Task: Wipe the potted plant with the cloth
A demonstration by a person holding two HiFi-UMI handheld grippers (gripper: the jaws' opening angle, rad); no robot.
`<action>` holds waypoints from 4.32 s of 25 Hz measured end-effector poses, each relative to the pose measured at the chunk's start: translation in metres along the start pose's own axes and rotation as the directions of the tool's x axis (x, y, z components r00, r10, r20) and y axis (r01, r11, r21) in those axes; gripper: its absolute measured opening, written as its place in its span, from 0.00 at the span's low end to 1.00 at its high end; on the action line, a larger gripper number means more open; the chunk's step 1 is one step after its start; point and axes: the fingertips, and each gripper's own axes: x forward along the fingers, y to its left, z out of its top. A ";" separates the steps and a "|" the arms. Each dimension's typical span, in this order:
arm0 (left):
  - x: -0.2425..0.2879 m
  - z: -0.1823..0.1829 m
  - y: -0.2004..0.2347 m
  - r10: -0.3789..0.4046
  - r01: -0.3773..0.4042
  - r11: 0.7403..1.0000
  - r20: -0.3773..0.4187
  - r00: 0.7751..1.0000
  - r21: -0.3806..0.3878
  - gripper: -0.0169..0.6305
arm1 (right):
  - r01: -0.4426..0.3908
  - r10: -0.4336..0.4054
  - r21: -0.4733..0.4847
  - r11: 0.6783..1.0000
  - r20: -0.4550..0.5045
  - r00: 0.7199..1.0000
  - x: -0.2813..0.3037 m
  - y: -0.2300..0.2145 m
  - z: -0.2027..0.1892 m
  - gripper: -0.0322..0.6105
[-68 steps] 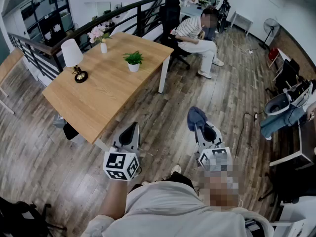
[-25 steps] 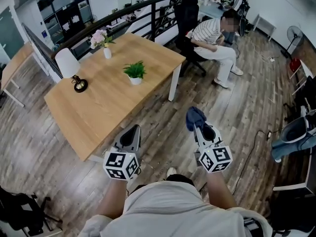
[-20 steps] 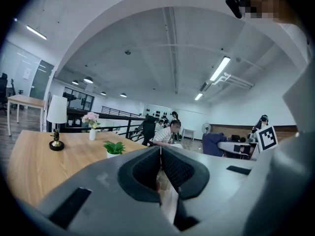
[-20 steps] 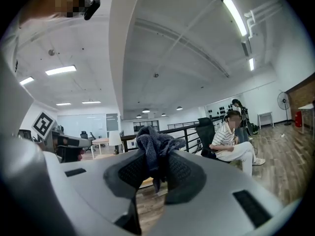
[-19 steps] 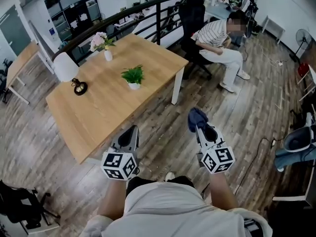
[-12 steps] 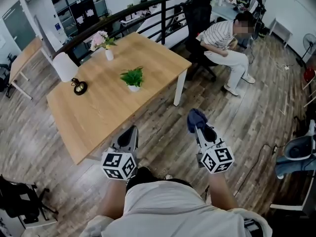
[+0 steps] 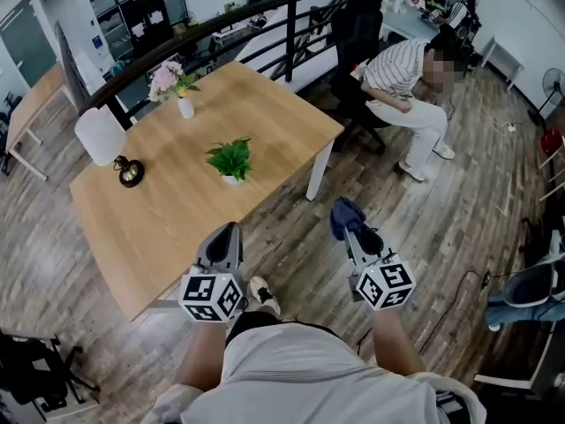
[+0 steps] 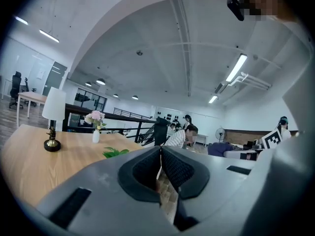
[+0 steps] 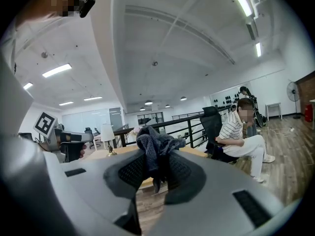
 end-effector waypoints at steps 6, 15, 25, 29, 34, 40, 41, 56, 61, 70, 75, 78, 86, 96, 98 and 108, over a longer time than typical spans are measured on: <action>0.060 0.025 0.036 -0.029 0.029 0.999 0.001 1.000 0.019 0.05 | 0.005 -0.005 -0.014 1.000 -0.003 1.000 0.072 -0.010 0.027 0.26; 0.111 0.049 0.140 0.022 -0.022 0.999 -0.003 1.000 -0.045 0.05 | -0.046 0.042 -0.055 0.997 -0.081 0.996 0.191 0.019 0.048 0.26; 0.106 0.032 0.225 0.207 -0.208 0.968 -0.017 0.978 -0.141 0.05 | -0.267 0.250 -0.104 0.958 -0.151 0.956 0.300 0.069 0.043 0.26; 0.111 0.024 0.237 0.286 -0.289 0.944 -0.040 0.957 -0.158 0.05 | -0.369 0.349 -0.093 0.925 -0.182 0.919 0.338 0.076 0.038 0.26; 0.136 0.013 0.236 0.378 -0.386 0.901 -0.080 0.922 -0.195 0.05 | -0.482 0.461 -0.066 0.874 -0.205 0.863 0.387 0.063 0.041 0.26; 0.157 -0.001 0.239 0.508 -0.521 0.812 -0.119 0.853 -0.265 0.05 | -0.618 0.593 -0.015 0.786 -0.264 0.761 0.444 0.052 0.034 0.26; 0.157 -0.007 0.240 0.525 -0.539 0.793 -0.129 0.841 -0.283 0.05 | -0.635 0.608 -0.008 0.772 -0.278 0.744 0.450 0.052 0.030 0.26; 0.186 -0.164 0.212 0.165 -0.348 0.635 -0.318 0.933 -0.690 0.12 | -0.695 0.656 0.027 0.718 -0.359 0.664 0.449 0.085 0.003 0.26; 0.201 -0.173 0.216 0.102 -0.260 0.553 -0.246 0.964 -0.792 0.19 | -0.686 0.645 0.030 0.727 -0.375 0.666 0.442 0.086 -0.006 0.26; 0.216 -0.172 0.222 0.061 -0.205 0.478 -0.201 0.978 -0.854 0.19 | -0.699 0.654 0.037 0.714 -0.392 0.647 0.442 0.098 -0.012 0.26; 0.223 -0.175 0.222 0.041 -0.176 0.424 -0.175 0.984 -0.889 0.20 | -0.761 0.695 0.029 0.648 -0.431 0.576 0.443 0.120 -0.017 0.26; 0.224 -0.173 0.223 0.053 -0.185 0.424 -0.180 0.982 -0.887 0.19 | -0.822 0.733 0.073 0.565 -0.501 0.460 0.439 0.145 -0.035 0.26; 0.225 -0.174 0.222 0.078 -0.197 0.396 -0.181 0.980 -0.897 0.17 | -0.841 0.685 0.138 0.522 -0.655 0.318 0.448 0.171 -0.094 0.26; 0.225 -0.174 0.223 0.087 -0.202 0.396 -0.182 0.979 -0.896 0.17 | -0.578 0.595 0.220 0.786 -0.521 0.611 0.513 0.097 -0.065 0.26; 0.225 -0.174 0.223 0.088 -0.205 0.395 -0.185 0.979 -0.896 0.17 | -0.549 0.593 0.243 0.800 -0.458 0.662 0.516 0.089 -0.047 0.26; 0.226 -0.175 0.223 0.101 -0.214 0.408 -0.189 0.977 -0.888 0.17 | -0.615 0.639 0.284 0.735 -0.594 0.489 0.485 0.115 -0.086 0.26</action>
